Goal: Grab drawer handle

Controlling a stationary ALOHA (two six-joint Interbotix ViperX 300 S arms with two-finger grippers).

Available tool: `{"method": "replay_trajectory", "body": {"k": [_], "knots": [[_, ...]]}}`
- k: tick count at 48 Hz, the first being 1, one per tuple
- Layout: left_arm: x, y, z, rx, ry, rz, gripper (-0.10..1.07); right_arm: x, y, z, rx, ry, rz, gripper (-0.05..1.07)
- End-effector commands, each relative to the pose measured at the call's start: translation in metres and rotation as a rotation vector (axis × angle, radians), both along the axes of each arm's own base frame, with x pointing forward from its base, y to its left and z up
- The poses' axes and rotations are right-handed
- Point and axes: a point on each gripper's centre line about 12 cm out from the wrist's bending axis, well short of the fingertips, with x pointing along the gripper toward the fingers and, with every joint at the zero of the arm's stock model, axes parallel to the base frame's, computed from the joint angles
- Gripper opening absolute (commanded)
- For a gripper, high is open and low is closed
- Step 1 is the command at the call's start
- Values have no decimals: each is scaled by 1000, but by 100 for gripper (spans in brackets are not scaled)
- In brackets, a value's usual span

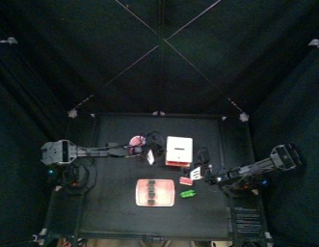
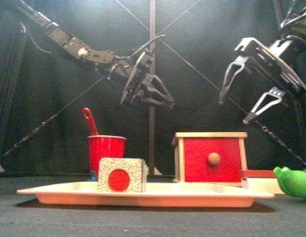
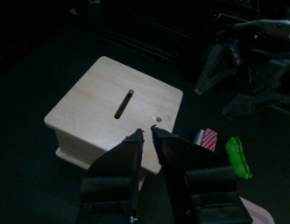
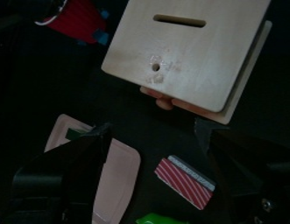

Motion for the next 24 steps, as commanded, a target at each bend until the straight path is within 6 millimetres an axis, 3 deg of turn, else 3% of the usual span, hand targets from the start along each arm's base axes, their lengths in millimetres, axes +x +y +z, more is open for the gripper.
{"method": "replay_trajectory", "body": {"k": [1,15,24], "knots": [[10,7,16,3,-55,15,56,5,5,-2,-2,-3,2,104],[38,16,5,-15,-50,26,33,26,10,-20,-59,90,-54,103],[50,31,-5,-40,-45,64,23,32,10,-25,-89,119,-80,103]]}}
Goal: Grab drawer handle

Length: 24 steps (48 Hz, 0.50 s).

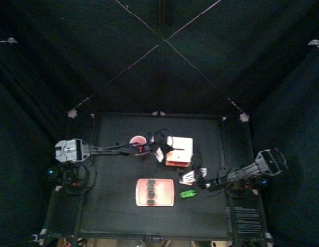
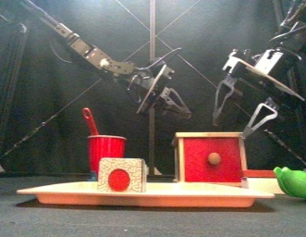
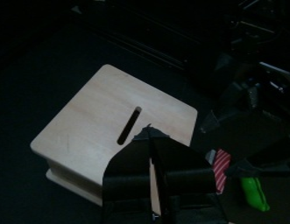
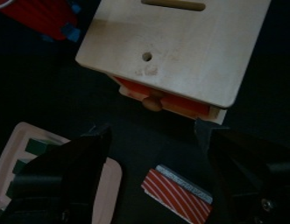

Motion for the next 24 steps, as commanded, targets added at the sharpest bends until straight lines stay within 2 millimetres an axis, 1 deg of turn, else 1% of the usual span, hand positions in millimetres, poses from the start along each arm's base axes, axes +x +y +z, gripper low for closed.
{"method": "replay_trajectory", "body": {"k": [1,8,16,24], "knots": [[8,13,13,-4,-46,30,22,6,2,7,2,-21,-6,103],[11,21,0,-39,-25,60,18,11,4,3,4,-8,-11,103],[10,25,-19,-61,30,74,18,15,6,-1,20,5,-29,103],[8,26,-27,-75,81,76,18,21,8,-4,28,19,-37,103]]}}
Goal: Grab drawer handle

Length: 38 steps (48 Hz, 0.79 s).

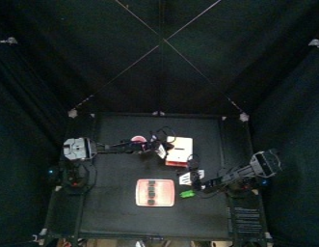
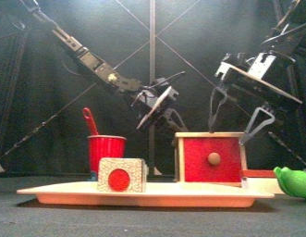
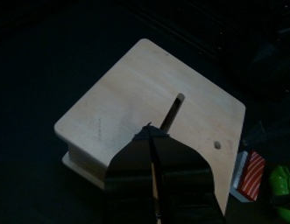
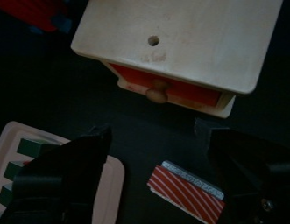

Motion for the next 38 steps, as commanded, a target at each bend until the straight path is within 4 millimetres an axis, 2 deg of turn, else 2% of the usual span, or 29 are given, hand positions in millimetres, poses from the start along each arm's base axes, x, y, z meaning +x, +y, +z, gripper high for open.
{"method": "replay_trajectory", "body": {"k": [1,20,38], "knots": [[3,3,10,3,-12,4,18,7,1,8,5,-24,-3,103],[2,4,9,3,-6,5,18,21,-2,-1,26,8,-51,103],[2,3,9,1,-5,4,18,27,-24,-11,32,22,-120,103]]}}
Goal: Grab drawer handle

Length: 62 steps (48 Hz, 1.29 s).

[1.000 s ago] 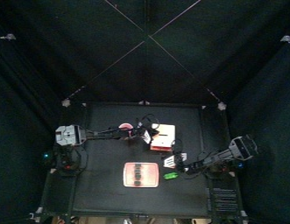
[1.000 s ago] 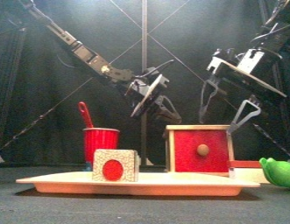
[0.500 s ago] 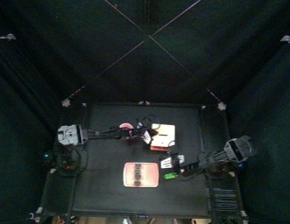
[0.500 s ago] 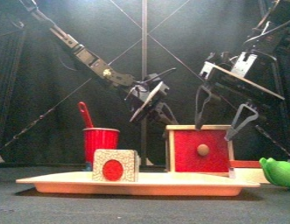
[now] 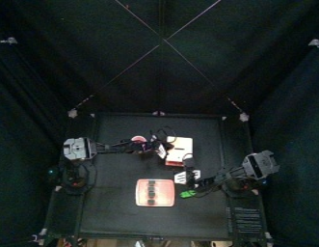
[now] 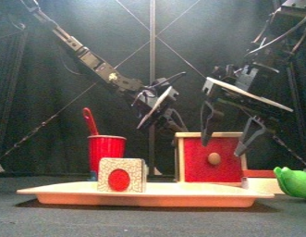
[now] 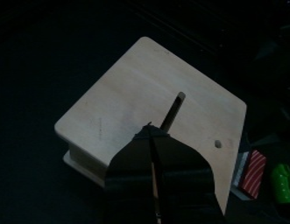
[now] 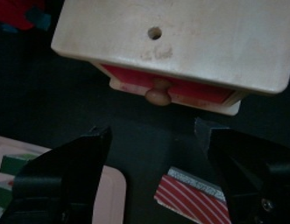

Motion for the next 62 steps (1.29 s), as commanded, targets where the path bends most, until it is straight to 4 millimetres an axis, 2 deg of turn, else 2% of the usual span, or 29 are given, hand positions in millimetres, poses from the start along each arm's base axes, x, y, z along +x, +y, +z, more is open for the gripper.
{"method": "replay_trajectory", "body": {"k": [1,17,36,43,53,62], "knots": [[2,4,10,8,-22,6,18,8,-5,6,-6,-24,-15,103],[2,4,9,7,-19,6,18,23,-15,-4,-12,3,-54,103],[2,4,9,7,-17,5,18,19,-21,-4,-26,27,-111,100],[2,4,9,7,-19,5,18,20,-24,-4,-24,25,-121,90],[2,4,9,7,-17,5,18,23,-26,-9,-24,36,-125,68],[2,4,9,7,-17,5,18,23,-28,-11,-18,42,-140,56]]}}
